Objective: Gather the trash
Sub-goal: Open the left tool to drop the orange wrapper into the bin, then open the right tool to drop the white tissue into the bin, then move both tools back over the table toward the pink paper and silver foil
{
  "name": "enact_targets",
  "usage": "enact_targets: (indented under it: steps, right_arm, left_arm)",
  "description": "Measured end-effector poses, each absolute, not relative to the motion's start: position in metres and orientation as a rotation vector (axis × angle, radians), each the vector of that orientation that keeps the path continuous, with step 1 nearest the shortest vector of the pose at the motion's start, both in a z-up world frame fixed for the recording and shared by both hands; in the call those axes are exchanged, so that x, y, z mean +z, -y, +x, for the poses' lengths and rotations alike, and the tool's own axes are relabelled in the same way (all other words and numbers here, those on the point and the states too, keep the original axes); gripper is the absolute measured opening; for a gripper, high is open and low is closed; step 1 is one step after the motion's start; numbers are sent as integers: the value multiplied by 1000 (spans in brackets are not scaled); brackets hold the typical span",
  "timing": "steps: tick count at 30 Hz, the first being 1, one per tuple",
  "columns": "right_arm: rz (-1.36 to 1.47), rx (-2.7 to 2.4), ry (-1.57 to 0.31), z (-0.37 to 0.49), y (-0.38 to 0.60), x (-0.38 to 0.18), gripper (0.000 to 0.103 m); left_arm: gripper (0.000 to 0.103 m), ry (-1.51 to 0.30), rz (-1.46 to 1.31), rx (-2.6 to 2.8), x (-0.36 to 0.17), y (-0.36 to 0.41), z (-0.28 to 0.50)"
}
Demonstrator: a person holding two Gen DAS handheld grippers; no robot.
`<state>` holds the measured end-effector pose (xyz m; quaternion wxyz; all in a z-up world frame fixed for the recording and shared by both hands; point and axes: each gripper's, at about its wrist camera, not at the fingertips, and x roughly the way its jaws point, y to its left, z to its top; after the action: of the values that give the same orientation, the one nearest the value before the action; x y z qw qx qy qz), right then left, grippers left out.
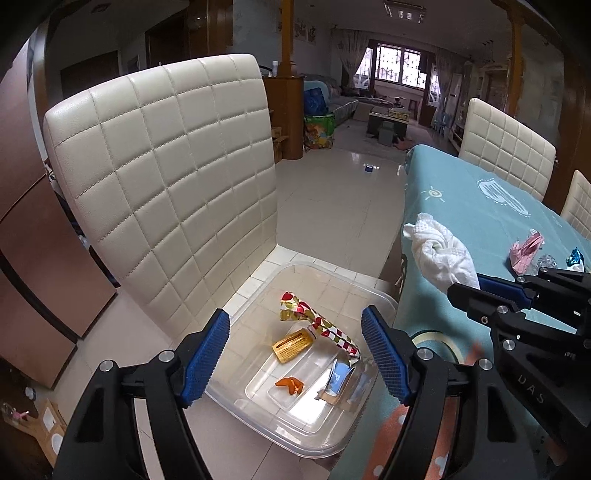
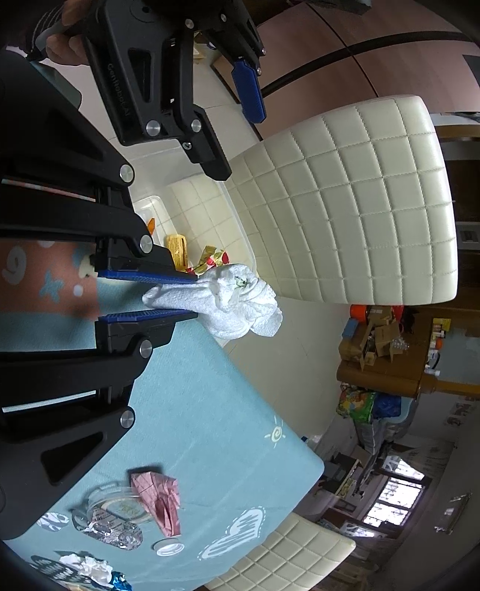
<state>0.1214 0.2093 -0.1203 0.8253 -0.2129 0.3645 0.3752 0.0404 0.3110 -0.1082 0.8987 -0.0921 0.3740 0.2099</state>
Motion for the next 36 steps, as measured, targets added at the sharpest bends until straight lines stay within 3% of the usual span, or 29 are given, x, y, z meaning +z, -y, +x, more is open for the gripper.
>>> enact_targets:
  steps: [16,20,22,36]
  right_arm:
    - [-477,817,-789,114,-220,-124,17]
    - [-455,825,-828,120,-218,-127,32]
    - [-442,823,-824,122,-215,-127,57]
    - [-411,771,-782,119,-192,-116,58]
  left_arm:
    - [72,-774,-243,484,-108,-329,29]
    - [72,-776,-244,484,-108,-328,28]
    - [72,-776,-244,481,-108,-327,28]
    - [72,-763,-203,466,-94,-307,24]
